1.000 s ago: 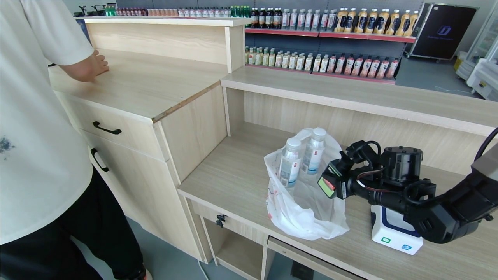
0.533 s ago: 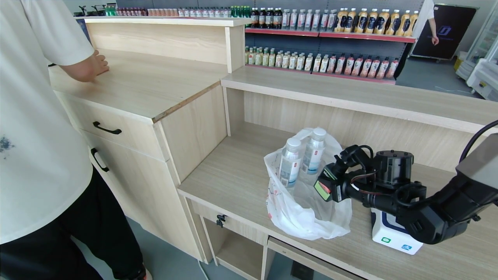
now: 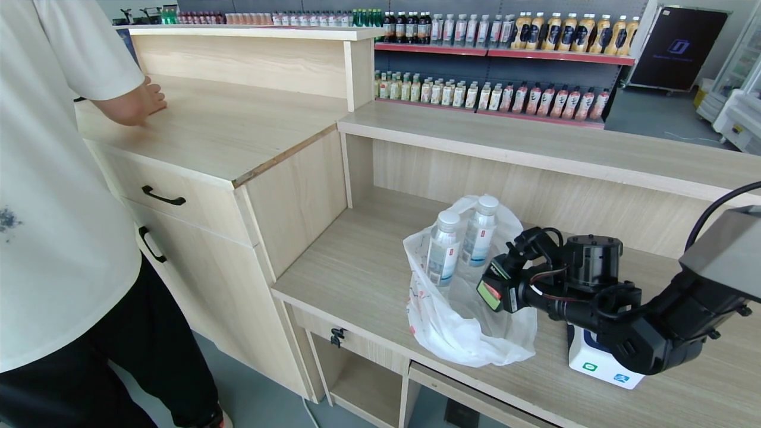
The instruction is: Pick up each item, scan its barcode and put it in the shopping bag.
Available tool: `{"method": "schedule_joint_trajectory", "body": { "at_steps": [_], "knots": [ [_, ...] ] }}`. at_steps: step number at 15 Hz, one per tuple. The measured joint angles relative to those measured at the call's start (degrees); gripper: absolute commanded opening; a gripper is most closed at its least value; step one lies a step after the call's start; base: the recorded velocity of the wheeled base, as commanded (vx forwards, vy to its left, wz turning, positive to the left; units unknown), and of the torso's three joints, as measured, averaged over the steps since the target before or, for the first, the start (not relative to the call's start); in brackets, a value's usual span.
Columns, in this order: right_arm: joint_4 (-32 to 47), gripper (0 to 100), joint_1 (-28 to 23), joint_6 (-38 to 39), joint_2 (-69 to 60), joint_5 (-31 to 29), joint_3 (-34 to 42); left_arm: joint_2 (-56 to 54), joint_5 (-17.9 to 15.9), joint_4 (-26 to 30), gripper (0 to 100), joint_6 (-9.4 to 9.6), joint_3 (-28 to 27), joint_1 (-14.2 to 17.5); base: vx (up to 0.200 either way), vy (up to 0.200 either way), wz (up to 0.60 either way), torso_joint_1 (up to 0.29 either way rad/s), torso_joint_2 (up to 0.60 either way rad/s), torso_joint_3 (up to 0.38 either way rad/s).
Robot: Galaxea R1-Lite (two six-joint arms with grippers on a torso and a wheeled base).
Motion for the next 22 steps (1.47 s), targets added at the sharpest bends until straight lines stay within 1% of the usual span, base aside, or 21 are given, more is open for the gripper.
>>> {"method": "schedule_joint_trajectory", "body": {
  "at_steps": [10, 11, 16, 20, 22],
  "knots": [
    [-0.3, 0, 0.2, -0.4, 1.9, 0.0, 0.3, 0.0, 0.0, 0.0, 100, 0.00, 0.0, 0.0, 0.000, 0.000, 0.00, 0.000, 0.00, 0.000],
    [-0.3, 100, 0.2, -0.4, 2.0, 0.0, 0.2, 0.0, 0.0, 0.0, 100, 0.00, 0.0, 0.0, 0.000, 0.000, 0.00, 0.000, 0.00, 0.000],
    [-0.4, 100, 0.2, -0.4, 2.2, 0.1, 0.1, 0.0, 0.0, 0.0, 100, 0.00, 0.0, 0.0, 0.000, 0.000, 0.00, 0.000, 0.00, 0.000],
    [0.2, 100, 0.2, -0.5, -0.5, 2.8, -0.2, 0.0, 0.0, 0.0, 100, 0.00, 0.0, 0.0, 0.000, 0.000, 0.00, 0.000, 0.00, 0.000],
    [0.1, 100, 0.2, -3.6, -2.7, 3.1, -1.1, 0.0, 0.0, 0.0, 100, 0.00, 0.0, 0.0, 0.000, 0.000, 0.00, 0.000, 0.00, 0.000]
  ]
}}
